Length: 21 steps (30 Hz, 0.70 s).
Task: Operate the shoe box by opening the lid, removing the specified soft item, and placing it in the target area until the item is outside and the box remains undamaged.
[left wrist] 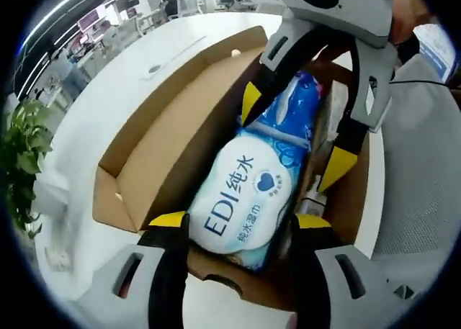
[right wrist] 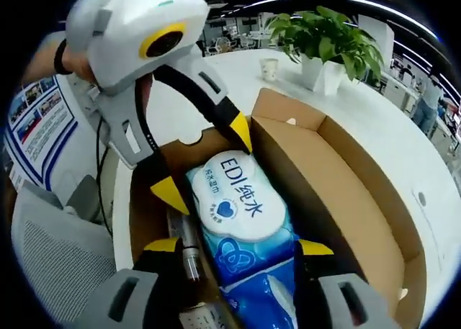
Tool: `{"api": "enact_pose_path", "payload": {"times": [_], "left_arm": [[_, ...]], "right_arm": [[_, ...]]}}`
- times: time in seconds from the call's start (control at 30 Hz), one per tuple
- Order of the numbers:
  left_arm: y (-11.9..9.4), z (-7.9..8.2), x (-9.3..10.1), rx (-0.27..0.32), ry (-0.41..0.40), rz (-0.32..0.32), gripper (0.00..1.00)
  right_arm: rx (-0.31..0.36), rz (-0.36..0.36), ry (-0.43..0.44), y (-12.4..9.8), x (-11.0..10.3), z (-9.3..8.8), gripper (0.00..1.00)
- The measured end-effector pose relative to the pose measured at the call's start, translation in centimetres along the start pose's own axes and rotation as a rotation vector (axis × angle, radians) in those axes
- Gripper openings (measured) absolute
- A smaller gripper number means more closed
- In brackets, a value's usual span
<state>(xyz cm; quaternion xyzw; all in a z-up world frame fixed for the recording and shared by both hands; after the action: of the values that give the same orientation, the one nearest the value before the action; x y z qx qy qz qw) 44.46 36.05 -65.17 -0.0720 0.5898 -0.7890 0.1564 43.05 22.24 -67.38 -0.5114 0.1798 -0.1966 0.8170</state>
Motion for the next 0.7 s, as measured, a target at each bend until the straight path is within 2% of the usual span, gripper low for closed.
{"api": "enact_pose_path", "payload": {"times": [0.2, 0.37, 0.7], "left_arm": [[0.7, 0.1, -0.2, -0.033, 0.058, 0.002, 0.59], [1.2, 0.2, -0.4, -0.052, 0.068, 0.005, 0.58], [1.2, 0.2, -0.1, -0.046, 0.06, -0.004, 0.59]], "right_arm": [[-0.006, 0.003, -0.001, 0.4, 0.9, 0.1, 0.6], [-0.013, 0.001, -0.027, 0.7, 0.9, 0.3, 0.64], [-0.02, -0.01, -0.04, 0.9, 0.6, 0.1, 0.62]]}}
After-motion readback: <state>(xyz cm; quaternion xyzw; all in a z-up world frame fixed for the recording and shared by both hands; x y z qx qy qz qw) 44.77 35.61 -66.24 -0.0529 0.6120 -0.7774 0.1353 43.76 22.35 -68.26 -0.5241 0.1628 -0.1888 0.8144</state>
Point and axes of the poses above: the point that each gripper's makers call its tool centre point, and the gripper's own axes: y roughly forward along the fingers, x roughly to its right, z roughly out of its top, the point moved 9 cm from there along -y, roughly backward along the fingers, and after that the axes turned 12 degrees about -x, right-handed, at the moved point
